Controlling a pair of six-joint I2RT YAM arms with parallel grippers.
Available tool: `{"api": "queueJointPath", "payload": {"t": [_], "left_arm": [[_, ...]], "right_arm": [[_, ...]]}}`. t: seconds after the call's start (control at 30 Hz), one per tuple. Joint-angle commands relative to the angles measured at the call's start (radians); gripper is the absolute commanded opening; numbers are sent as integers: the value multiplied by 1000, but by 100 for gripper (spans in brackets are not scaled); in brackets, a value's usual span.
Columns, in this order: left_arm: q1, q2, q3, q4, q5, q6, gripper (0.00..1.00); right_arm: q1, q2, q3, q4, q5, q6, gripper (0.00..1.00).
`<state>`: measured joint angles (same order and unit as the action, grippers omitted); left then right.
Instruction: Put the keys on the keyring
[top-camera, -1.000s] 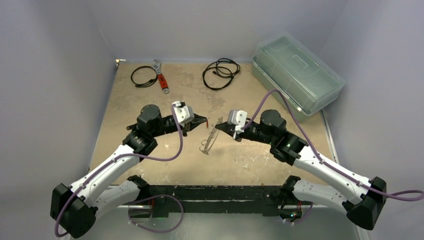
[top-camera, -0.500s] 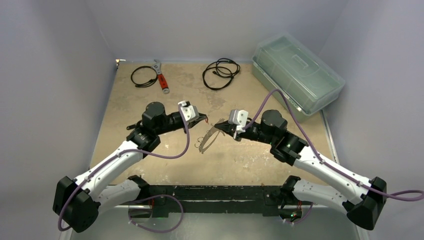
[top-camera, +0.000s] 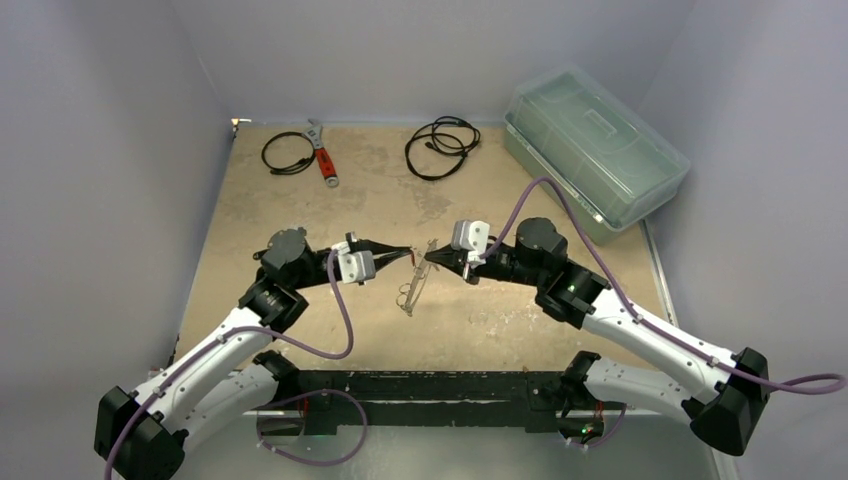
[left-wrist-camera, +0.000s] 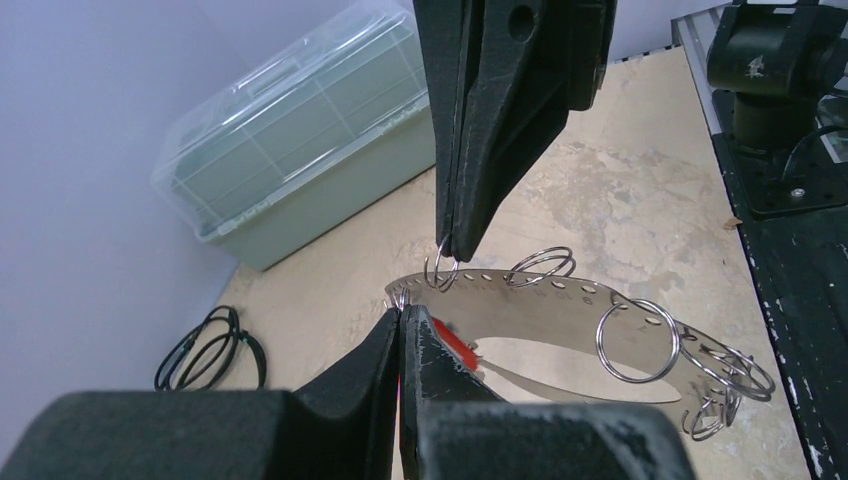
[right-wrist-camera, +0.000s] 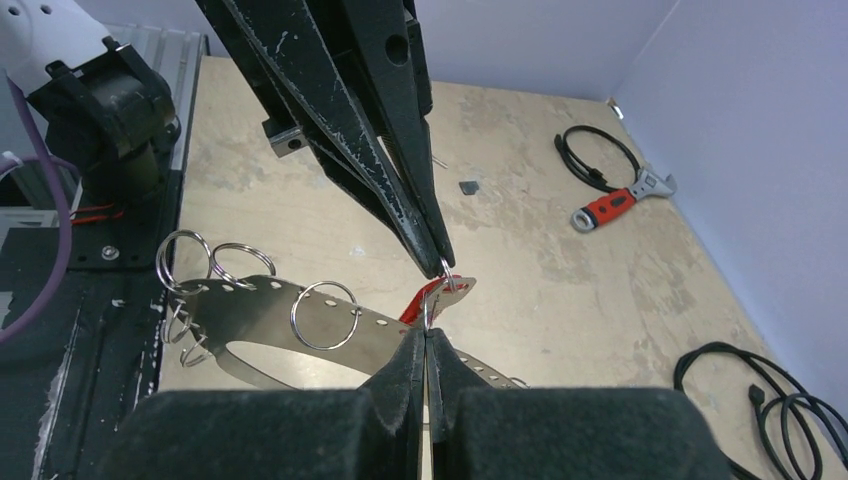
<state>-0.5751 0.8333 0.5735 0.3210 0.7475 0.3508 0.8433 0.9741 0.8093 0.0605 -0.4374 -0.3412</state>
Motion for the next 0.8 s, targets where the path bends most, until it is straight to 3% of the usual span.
{"api": "queueJointPath", "payload": {"t": [0.0,0.77], "left_arm": [[3,-30,-12,54,61,33,0],[-9,-8,-11,65,129,22,0]], "right_arm": [[-3,-3,36,44,-47,4,0],[-4,13,47,23,-62,1,0]]}}
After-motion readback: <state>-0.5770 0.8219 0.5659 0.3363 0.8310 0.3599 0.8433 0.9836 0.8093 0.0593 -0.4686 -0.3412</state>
